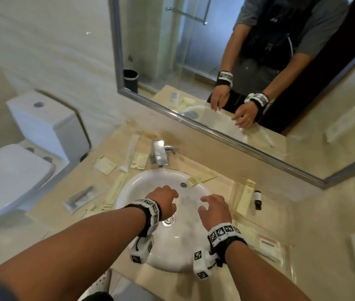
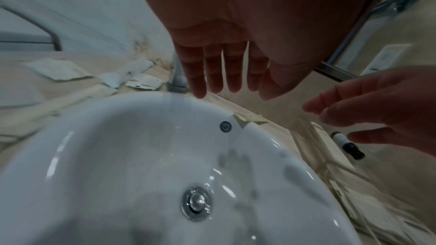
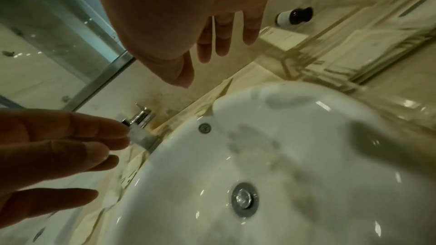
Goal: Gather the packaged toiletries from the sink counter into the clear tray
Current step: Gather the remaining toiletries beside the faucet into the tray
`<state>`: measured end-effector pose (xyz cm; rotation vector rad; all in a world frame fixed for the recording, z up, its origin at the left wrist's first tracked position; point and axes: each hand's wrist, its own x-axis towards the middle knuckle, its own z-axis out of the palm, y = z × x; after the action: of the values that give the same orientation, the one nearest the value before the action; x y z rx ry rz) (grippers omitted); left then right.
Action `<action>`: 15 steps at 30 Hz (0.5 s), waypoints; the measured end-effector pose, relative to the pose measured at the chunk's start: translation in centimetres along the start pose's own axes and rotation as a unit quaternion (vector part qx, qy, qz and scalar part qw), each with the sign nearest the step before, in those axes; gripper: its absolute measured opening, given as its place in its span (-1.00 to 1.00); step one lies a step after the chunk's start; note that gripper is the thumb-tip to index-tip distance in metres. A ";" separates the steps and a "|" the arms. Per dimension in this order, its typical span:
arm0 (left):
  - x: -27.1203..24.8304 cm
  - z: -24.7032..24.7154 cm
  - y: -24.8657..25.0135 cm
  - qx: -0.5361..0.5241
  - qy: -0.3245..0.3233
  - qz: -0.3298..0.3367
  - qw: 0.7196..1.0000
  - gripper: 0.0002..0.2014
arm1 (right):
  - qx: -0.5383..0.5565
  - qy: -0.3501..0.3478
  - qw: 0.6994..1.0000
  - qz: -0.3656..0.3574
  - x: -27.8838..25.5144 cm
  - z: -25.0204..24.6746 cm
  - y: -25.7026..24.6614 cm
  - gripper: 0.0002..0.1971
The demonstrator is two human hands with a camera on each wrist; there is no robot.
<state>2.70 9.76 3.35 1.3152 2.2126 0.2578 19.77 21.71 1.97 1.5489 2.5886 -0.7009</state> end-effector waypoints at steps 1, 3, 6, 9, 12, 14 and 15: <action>-0.3 -0.6 -1.4 -0.006 0.004 -0.005 1.000 -0.55 | 0.000 -0.006 1.000 -0.007 0.0 0.5 -1.6 -0.68; -0.6 -1.9 -4.3 -0.016 0.015 -0.011 1.000 -0.54 | -0.007 -0.013 1.000 -0.023 -0.1 1.3 -4.7 -0.68; -1.0 -4.4 -8.6 -0.016 0.029 -0.023 0.999 -0.55 | -0.017 -0.018 0.998 -0.050 0.1 2.5 -9.5 -0.67; -1.5 -7.0 -12.9 -0.007 0.046 -0.039 0.998 -0.55 | -0.026 -0.028 0.996 -0.078 0.3 3.6 -14.0 -0.66; -2.1 -9.6 -17.3 -0.001 0.063 -0.063 0.996 -0.56 | -0.041 -0.034 0.994 -0.098 0.7 4.9 -17.7 -0.65; -2.3 -11.1 -20.1 0.000 0.076 -0.077 0.994 -0.56 | -0.047 -0.037 0.992 -0.108 1.0 6.0 -19.7 -0.64; -2.5 -11.7 -21.5 -0.002 0.078 -0.085 0.993 -0.56 | -0.048 -0.039 0.992 -0.110 1.2 6.5 -20.5 -0.64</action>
<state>-18.94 -1.91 4.76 1.1289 2.4374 0.3075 0.58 11.92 3.12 1.1972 2.7169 -0.6276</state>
